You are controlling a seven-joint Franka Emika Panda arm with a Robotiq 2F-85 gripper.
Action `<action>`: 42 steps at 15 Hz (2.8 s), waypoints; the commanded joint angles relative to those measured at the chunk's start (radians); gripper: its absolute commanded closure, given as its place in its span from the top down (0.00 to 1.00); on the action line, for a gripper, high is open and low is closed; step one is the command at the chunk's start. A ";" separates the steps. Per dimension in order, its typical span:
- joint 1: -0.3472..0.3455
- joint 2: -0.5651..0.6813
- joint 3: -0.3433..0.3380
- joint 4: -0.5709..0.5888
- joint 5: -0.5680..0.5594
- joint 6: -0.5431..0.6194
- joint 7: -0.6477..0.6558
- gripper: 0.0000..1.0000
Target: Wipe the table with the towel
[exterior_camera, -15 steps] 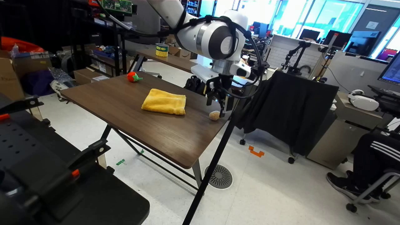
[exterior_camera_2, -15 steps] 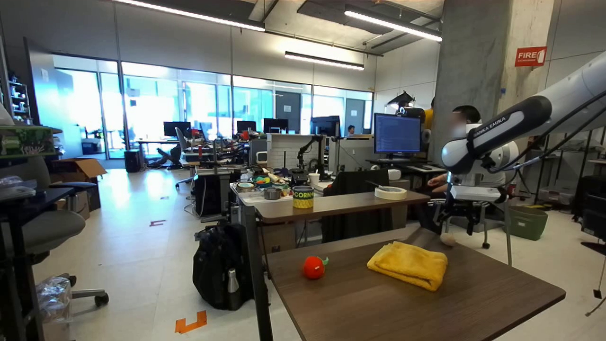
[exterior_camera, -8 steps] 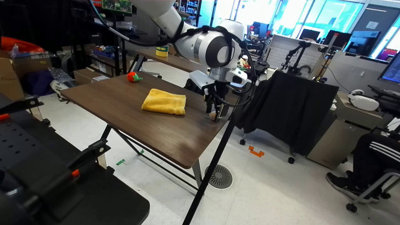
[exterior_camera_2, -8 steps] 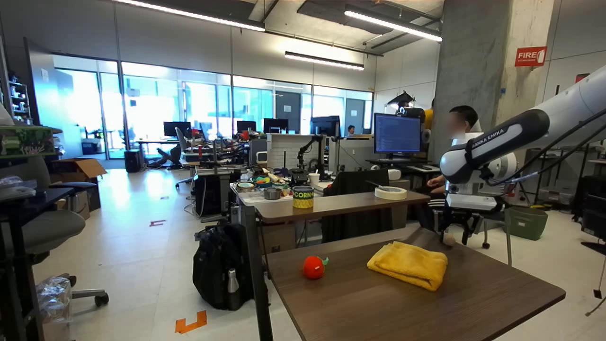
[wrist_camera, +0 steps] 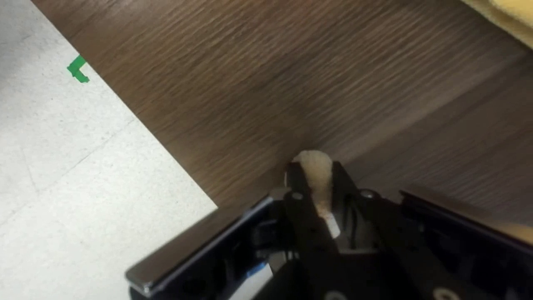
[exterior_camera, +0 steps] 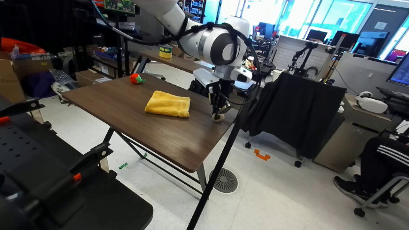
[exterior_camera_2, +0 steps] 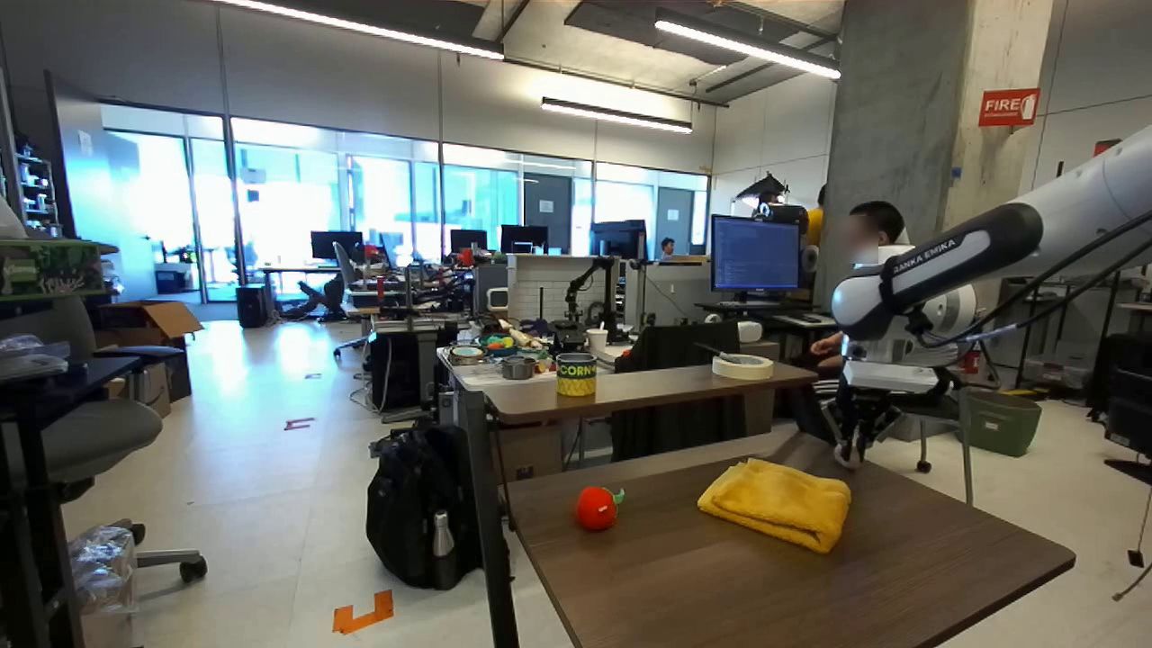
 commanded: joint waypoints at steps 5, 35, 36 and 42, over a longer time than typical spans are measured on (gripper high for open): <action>0.025 -0.144 0.116 -0.127 0.011 -0.035 -0.271 0.00; 0.051 -0.722 0.231 -1.222 -0.102 0.385 -0.839 0.43; 0.052 -0.723 0.234 -1.226 -0.102 0.385 -0.839 0.43; 0.057 -0.723 0.239 -1.231 -0.102 0.385 -0.839 0.43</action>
